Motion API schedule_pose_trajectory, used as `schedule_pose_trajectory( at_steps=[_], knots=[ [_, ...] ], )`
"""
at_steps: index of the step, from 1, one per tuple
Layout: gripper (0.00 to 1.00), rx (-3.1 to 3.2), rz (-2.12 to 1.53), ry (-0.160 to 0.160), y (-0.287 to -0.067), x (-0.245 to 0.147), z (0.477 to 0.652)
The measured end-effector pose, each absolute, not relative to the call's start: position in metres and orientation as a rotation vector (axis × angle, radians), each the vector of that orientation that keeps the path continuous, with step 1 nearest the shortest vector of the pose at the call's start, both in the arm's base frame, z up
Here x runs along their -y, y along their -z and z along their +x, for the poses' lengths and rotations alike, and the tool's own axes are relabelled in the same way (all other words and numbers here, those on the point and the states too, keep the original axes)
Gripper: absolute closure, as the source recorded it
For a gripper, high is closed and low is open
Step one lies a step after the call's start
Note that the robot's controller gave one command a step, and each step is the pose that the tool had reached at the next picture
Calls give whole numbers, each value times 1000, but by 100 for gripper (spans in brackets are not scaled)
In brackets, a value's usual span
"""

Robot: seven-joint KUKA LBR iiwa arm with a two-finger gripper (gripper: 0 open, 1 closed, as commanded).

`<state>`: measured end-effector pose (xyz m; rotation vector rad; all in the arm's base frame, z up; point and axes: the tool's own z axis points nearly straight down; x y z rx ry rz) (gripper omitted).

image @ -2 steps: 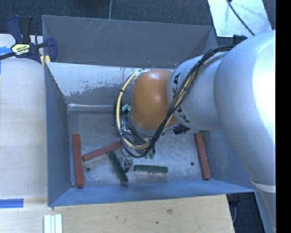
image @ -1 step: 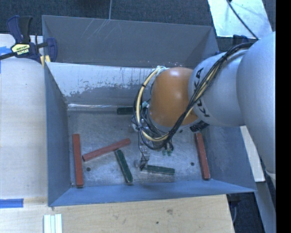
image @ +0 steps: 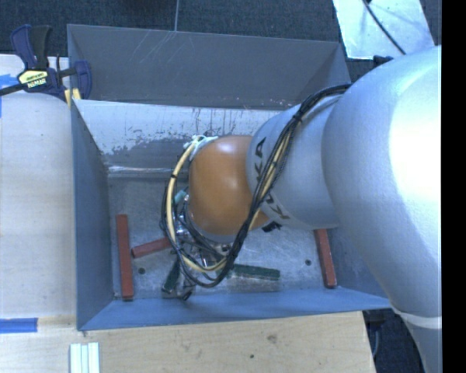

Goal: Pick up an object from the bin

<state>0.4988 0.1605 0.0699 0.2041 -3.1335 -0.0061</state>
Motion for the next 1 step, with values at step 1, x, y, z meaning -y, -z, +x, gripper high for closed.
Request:
schedule_pose_trajectory(
  at_steps=[1],
  knots=[
    [100,3138,187,1,-70,-155,502]
  ],
)
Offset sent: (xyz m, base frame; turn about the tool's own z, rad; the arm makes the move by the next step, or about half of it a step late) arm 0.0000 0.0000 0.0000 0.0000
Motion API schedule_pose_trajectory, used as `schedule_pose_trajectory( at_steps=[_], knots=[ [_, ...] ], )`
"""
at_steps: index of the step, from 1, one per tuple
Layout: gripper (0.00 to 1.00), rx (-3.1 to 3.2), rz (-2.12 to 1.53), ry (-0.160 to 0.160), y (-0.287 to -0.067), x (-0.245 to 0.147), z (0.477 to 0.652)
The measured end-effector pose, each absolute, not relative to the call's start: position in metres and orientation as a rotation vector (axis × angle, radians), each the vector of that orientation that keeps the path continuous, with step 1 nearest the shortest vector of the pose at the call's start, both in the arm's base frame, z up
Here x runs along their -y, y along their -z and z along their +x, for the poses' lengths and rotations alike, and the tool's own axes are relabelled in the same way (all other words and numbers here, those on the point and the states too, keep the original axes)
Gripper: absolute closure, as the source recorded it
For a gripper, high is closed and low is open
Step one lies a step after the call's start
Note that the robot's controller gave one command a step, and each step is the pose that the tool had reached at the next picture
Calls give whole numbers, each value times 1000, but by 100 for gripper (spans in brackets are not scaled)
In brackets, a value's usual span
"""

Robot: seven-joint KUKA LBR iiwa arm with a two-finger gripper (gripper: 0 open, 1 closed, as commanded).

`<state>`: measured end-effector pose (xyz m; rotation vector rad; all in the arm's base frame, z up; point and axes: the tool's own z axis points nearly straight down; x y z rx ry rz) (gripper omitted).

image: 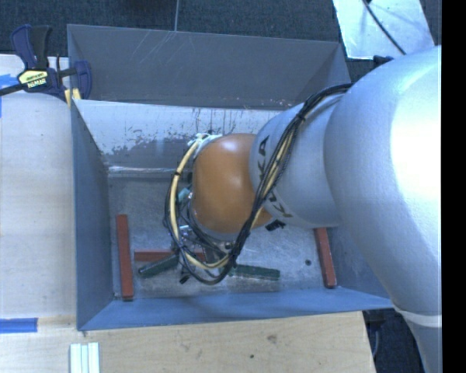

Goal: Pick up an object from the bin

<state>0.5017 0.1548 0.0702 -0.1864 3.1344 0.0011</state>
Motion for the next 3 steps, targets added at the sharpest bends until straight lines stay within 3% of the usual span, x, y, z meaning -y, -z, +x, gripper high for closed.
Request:
schedule_pose_trajectory(
  at_steps=[1,2,3],
  knots=[
    [0,-3135,-186,-1,-70,-155,501],
    [100,-3135,-184,-1,-70,-155,502],
    [0,-3135,-185,-1,-70,-154,502]
  ],
)
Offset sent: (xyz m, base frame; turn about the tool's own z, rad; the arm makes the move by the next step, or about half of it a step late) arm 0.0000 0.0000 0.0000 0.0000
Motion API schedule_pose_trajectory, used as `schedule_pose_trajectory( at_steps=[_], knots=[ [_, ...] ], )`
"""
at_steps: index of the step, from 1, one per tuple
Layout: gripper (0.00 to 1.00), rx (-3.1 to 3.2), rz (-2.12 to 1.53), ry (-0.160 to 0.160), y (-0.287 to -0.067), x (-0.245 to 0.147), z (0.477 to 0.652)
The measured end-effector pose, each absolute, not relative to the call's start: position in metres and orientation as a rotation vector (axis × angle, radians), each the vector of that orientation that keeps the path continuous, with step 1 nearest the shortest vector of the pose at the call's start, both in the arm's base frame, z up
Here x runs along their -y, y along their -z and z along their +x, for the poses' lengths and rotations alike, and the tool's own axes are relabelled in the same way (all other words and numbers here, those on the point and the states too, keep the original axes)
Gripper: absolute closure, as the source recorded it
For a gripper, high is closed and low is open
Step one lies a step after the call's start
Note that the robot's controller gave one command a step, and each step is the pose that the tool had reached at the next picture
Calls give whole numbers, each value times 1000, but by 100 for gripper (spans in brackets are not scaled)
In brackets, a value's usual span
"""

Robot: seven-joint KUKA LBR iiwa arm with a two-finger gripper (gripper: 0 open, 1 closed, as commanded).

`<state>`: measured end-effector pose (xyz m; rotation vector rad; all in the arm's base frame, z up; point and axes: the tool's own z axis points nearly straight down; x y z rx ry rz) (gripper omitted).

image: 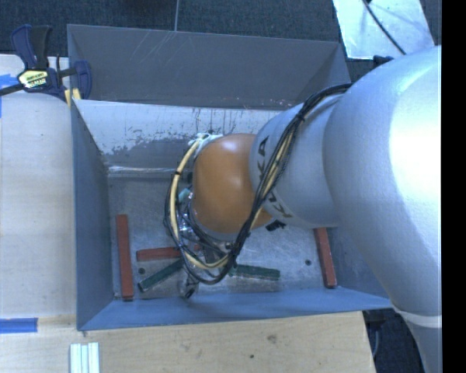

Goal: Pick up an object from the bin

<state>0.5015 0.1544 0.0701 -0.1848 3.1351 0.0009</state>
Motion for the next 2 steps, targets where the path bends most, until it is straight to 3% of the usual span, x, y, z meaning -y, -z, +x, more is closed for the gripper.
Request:
schedule_pose_trajectory(
  at_steps=[1,2],
  knots=[
    [100,-3134,-184,-2,-70,-155,502],
    [100,-3125,-165,-1,-214,-122,532]
  ],
)
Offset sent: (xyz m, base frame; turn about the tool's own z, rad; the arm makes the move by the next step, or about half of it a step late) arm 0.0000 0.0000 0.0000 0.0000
